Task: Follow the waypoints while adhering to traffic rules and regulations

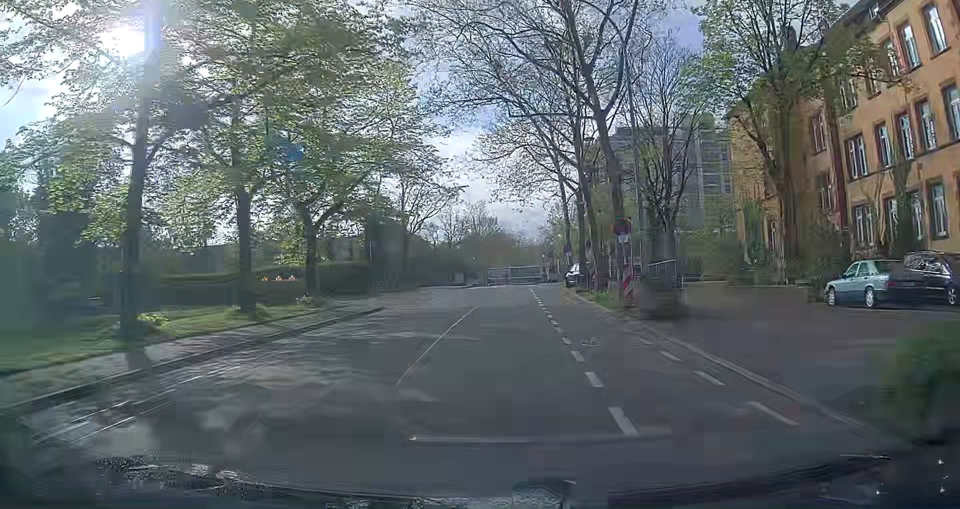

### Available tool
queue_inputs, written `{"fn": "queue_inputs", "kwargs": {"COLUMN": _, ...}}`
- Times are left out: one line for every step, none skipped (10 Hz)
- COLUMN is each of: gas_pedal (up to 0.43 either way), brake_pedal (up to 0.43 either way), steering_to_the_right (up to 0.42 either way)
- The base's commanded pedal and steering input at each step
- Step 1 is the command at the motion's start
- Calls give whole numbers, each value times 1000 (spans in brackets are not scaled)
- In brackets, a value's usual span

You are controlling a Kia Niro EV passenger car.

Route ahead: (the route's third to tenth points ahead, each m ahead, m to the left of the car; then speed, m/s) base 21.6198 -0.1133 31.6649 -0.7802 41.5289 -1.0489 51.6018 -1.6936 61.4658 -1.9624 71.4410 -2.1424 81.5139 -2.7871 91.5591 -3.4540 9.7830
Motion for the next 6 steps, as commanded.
{"fn": "queue_inputs", "kwargs": {"gas_pedal": 118, "brake_pedal": 0, "steering_to_the_right": 15}}
{"fn": "queue_inputs", "kwargs": {"gas_pedal": 118, "brake_pedal": 0, "steering_to_the_right": 11}}
{"fn": "queue_inputs", "kwargs": {"gas_pedal": 118, "brake_pedal": 0, "steering_to_the_right": 7}}
{"fn": "queue_inputs", "kwargs": {"gas_pedal": 118, "brake_pedal": 0, "steering_to_the_right": 7}}
{"fn": "queue_inputs", "kwargs": {"gas_pedal": 118, "brake_pedal": 0, "steering_to_the_right": 6}}
{"fn": "queue_inputs", "kwargs": {"gas_pedal": 118, "brake_pedal": 0, "steering_to_the_right": 6}}
